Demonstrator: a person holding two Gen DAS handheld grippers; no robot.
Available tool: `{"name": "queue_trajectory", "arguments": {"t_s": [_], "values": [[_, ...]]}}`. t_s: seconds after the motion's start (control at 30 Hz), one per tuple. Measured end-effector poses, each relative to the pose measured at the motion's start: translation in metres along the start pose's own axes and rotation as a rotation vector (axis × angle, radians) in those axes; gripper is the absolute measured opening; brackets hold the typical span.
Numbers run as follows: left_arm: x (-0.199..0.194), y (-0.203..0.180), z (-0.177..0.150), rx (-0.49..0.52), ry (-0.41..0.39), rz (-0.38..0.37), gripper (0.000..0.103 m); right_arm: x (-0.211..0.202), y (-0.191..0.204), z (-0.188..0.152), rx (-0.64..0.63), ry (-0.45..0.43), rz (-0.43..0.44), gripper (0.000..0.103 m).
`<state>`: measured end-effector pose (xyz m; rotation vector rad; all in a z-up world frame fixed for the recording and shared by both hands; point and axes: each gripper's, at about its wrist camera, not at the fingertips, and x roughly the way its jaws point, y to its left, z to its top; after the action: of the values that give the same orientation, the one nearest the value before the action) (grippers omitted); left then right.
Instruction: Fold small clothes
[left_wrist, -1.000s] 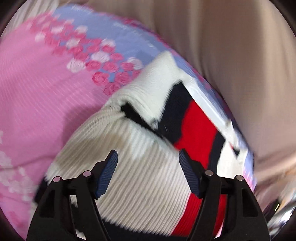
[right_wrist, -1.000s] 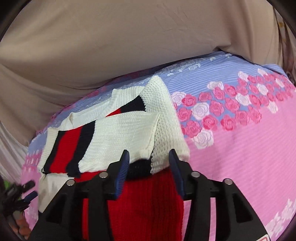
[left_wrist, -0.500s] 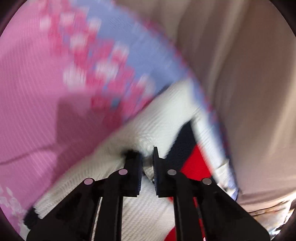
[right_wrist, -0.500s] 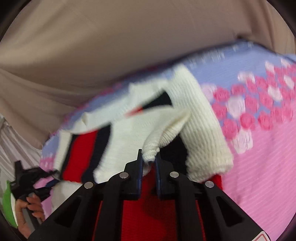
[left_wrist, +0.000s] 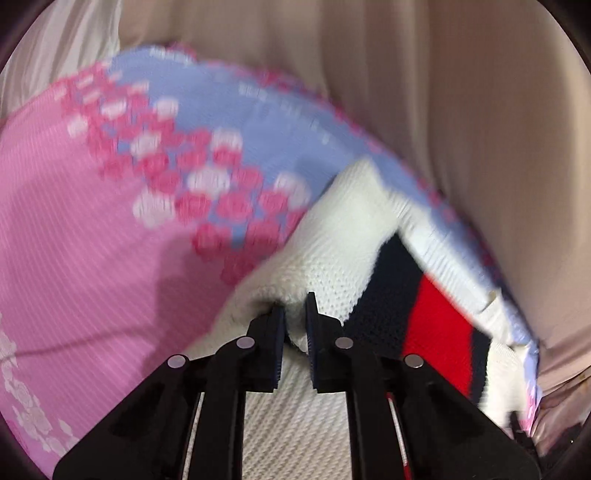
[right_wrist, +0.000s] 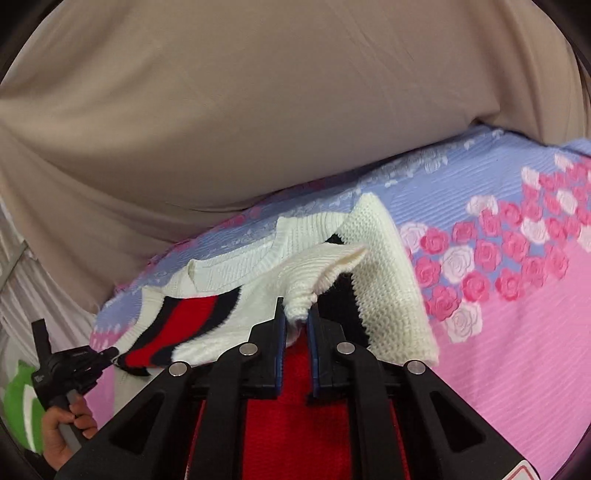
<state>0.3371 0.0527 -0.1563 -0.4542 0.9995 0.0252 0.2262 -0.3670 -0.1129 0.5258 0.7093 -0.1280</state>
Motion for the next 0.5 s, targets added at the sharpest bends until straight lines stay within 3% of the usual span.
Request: {"name": "queue_trajectory", "arguments": {"t_s": [0.07,0.1,0.17,0.2,0.27,0.33,0.37,0.43,0.5], "values": [[0.000,-0.001,-0.003,0.017,-0.005,0.016,0.011,0.033,-0.016,-0.010,0.034,0.129,-0.068,0.009],[0.000,-0.001,-0.005,0.035,-0.014,0.030,0.013,0.035,-0.022,-0.017,0.051,0.145,-0.071,0.009],[0.004,0.000,-0.008,0.059,-0.004,0.059,0.017,0.022,-0.016,-0.012,0.033,0.088,-0.048,0.010],[0.003,0.000,-0.010,0.068,0.005,0.066,0.023,0.017,-0.011,-0.011,0.015,0.066,-0.049,0.014],[-0.007,-0.002,-0.016,0.119,-0.002,0.091,0.034,0.027,-0.013,-0.012,0.011,0.130,-0.096,0.017],[-0.030,0.003,-0.025,0.195,-0.036,0.124,0.061,0.024,-0.018,-0.019,0.056,0.156,-0.106,0.019],[-0.039,0.006,-0.030,0.220,-0.046,0.125,0.065,0.008,-0.018,-0.023,0.068,0.139,-0.103,0.019],[-0.064,0.023,-0.047,0.274,-0.036,0.116,0.075,-0.028,-0.016,-0.035,0.052,0.114,-0.122,0.030],[-0.088,0.052,-0.070,0.283,0.010,0.103,0.077,-0.065,-0.014,-0.059,0.026,0.109,-0.146,0.056]]}}
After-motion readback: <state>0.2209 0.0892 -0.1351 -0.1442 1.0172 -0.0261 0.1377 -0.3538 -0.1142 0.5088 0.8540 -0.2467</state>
